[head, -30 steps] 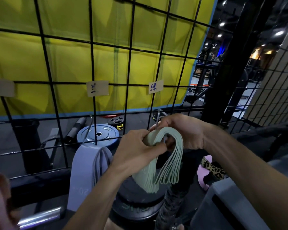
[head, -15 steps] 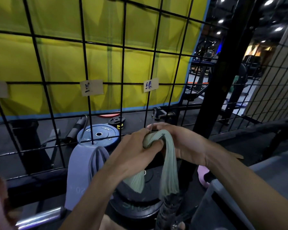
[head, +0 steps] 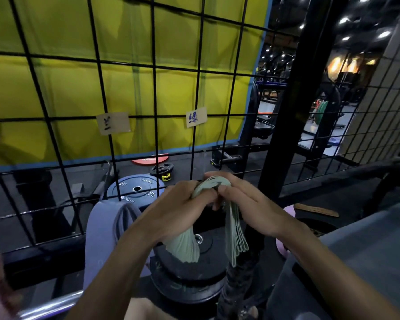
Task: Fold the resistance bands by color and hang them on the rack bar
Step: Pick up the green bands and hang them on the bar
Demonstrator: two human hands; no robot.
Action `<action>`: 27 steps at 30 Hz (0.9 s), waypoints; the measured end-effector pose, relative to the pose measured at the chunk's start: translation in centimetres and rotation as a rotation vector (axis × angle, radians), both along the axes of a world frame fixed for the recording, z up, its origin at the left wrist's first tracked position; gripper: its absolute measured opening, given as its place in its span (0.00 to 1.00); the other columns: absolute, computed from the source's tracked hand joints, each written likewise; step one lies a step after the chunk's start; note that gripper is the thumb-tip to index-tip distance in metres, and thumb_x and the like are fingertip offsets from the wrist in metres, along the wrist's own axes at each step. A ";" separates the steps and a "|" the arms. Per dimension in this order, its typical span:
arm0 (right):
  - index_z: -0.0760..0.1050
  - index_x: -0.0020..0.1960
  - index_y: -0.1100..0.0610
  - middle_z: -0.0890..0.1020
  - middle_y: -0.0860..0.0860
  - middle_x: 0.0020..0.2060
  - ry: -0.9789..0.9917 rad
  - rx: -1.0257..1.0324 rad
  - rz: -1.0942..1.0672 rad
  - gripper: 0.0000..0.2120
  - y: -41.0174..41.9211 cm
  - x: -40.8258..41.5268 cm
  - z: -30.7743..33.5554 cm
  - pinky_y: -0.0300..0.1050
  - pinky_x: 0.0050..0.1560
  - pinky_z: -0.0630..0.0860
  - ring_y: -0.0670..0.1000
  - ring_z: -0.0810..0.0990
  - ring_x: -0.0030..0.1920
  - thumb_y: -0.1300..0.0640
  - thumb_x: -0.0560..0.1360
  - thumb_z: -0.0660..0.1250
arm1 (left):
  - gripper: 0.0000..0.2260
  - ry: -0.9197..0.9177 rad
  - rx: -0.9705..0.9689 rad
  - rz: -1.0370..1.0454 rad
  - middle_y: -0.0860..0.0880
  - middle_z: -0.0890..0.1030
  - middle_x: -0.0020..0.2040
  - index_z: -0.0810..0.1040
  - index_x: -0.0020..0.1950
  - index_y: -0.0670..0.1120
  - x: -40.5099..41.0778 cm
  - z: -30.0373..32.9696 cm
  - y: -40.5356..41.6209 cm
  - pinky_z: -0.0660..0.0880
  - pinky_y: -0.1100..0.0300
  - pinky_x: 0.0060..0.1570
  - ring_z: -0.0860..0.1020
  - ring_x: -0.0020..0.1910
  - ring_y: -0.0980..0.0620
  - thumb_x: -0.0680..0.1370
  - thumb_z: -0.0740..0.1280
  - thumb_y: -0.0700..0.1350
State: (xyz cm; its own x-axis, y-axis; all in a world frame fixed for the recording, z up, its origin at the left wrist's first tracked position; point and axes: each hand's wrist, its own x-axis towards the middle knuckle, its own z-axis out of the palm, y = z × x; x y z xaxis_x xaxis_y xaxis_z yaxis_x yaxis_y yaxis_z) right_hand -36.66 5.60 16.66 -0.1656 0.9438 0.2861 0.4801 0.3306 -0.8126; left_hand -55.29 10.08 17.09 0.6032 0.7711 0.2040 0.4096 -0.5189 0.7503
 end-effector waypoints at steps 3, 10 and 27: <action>0.71 0.70 0.50 0.82 0.42 0.49 -0.127 0.048 0.013 0.18 0.4 0.3 0.4 0.52 0.60 0.74 0.47 0.81 0.52 0.51 0.82 0.53 | 0.16 -0.029 -0.050 0.016 0.54 0.70 0.28 0.79 0.39 0.57 0.1 0.2 0.1 0.66 0.52 0.37 0.70 0.29 0.54 0.76 0.58 0.64; 0.74 0.67 0.53 0.83 0.48 0.44 -0.216 0.120 0.013 0.16 0.4 0.6 0.3 0.52 0.50 0.77 0.52 0.83 0.45 0.54 0.83 0.53 | 0.18 -0.032 -0.090 -0.018 0.53 0.69 0.30 0.79 0.40 0.56 -0.2 0.0 0.4 0.66 0.50 0.38 0.68 0.30 0.53 0.71 0.59 0.67; 0.74 0.64 0.44 0.81 0.42 0.56 -0.101 -0.010 -0.150 0.14 -0.8 -0.7 -1.3 0.48 0.60 0.76 0.41 0.78 0.58 0.58 0.82 0.60 | 0.22 -0.249 -0.387 0.203 0.42 0.80 0.43 0.78 0.44 0.47 0.2 -1.4 -0.2 0.72 0.51 0.49 0.79 0.43 0.46 0.83 0.54 0.61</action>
State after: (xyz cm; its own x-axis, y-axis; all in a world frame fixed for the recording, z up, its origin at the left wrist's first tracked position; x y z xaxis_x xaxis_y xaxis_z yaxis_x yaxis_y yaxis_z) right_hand -37.37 4.77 15.39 -0.0502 0.9628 0.2657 0.6026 0.2413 -0.7607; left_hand -55.04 9.91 15.74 0.4028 0.9153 -0.0018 0.2576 -0.1115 0.9598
